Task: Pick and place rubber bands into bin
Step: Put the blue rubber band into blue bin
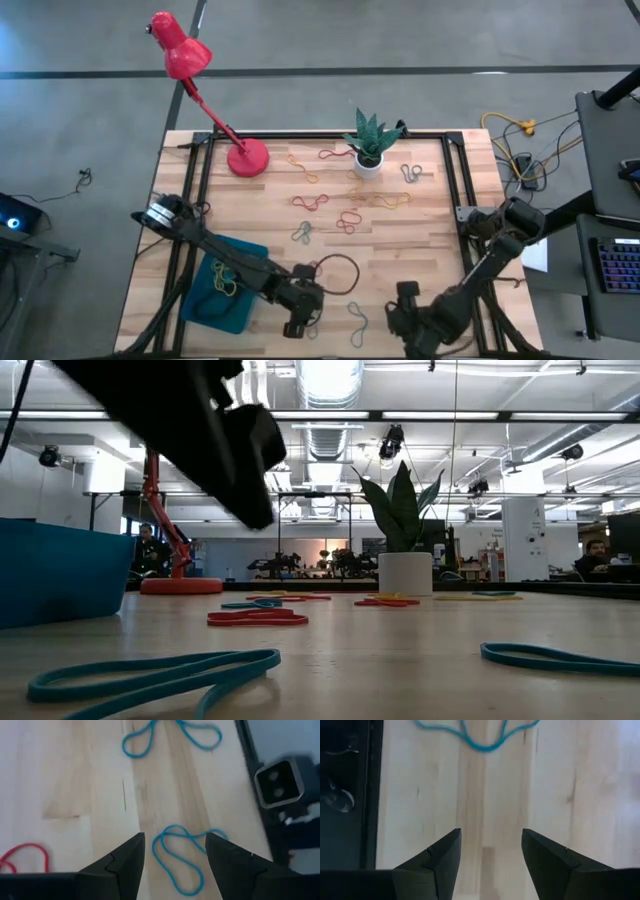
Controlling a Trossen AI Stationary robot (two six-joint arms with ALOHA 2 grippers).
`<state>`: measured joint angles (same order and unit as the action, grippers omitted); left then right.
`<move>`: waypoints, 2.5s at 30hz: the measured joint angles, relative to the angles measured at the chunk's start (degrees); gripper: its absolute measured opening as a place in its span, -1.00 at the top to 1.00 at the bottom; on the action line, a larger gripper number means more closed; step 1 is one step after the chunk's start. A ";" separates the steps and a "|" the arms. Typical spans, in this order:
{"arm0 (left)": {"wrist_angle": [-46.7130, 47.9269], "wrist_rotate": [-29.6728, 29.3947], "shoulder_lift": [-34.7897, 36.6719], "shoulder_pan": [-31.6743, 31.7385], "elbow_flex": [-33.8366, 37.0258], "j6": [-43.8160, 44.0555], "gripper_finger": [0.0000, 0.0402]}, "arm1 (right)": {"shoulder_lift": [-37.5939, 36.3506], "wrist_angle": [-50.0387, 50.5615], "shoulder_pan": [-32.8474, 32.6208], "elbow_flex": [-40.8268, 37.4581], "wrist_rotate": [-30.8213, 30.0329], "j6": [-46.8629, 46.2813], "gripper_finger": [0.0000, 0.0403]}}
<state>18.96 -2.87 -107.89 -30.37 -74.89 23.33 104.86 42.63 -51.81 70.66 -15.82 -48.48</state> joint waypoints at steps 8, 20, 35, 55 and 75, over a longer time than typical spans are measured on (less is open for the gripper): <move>-0.67 -1.24 -4.60 0.00 -0.20 -3.19 0.04 | 0.13 4.41 -6.01 -0.88 -3.00 -8.59 0.04; -0.95 -2.26 -9.42 -0.24 -3.03 -2.85 0.04 | 0.04 5.70 -8.44 -3.74 -2.51 -14.80 0.04; -1.92 -2.38 -9.61 -0.99 -1.26 -4.21 0.94 | -0.15 6.58 -8.60 -5.12 -0.63 -19.05 0.04; 41.97 -11.81 13.02 -0.87 -12.47 0.84 1.00 | -0.22 6.49 -6.42 -5.19 -2.80 -18.92 0.04; 48.07 4.15 28.20 -9.86 15.56 46.66 0.75 | -0.22 -3.12 3.84 -2.59 -3.69 13.25 0.04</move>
<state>67.02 1.28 -79.69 -40.23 -59.33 69.99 104.64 39.51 -47.96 68.07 -19.51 -35.23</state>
